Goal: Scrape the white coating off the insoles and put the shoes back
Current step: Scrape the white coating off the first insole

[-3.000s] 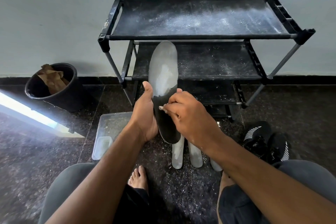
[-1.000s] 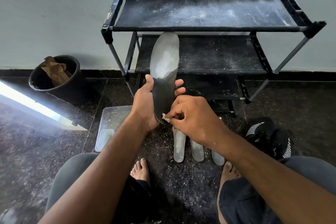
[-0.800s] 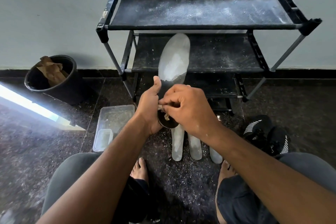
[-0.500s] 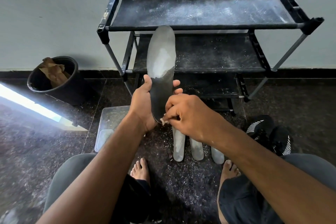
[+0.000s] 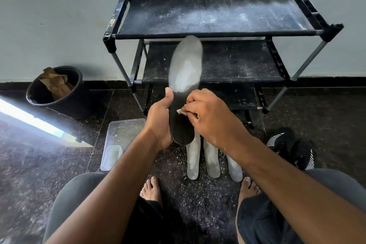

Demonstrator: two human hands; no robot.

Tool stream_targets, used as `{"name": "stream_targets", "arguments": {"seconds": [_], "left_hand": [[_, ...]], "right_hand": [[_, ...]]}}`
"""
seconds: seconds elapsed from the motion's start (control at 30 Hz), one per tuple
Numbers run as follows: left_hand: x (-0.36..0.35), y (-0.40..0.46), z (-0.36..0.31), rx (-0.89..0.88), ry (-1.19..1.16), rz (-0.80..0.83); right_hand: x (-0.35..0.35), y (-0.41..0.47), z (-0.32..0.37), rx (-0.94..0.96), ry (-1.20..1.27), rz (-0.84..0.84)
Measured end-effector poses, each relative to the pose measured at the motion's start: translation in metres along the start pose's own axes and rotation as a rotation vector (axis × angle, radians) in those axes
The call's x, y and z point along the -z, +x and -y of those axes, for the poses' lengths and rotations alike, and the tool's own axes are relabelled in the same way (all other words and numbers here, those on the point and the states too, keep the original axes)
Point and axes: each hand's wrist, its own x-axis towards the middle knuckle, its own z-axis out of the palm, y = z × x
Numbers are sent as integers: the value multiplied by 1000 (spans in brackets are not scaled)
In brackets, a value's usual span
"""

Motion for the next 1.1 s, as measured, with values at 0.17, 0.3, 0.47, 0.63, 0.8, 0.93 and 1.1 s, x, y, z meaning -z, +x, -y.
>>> {"name": "stream_targets", "arguments": {"seconds": [0.17, 0.3, 0.47, 0.63, 0.8, 0.93, 1.1], "left_hand": [[-4, -5, 4, -8, 83, 27], [3, -2, -7, -81, 38, 52], [2, 4, -2, 2, -17, 27], [-3, 1, 9, 40, 2, 64], [4, 2, 2, -15, -18, 22], [3, 1, 1, -6, 15, 23], [-2, -2, 9, 4, 16, 39]], "right_hand": [[1, 3, -8, -77, 49, -72], [1, 1, -4, -5, 151, 114], [0, 1, -6, 3, 169, 121], [-3, 2, -3, -91, 159, -116], [-13, -7, 10, -91, 208, -148], [-23, -8, 13, -152, 256, -162], [-18, -5, 10, -135, 160, -184]]}}
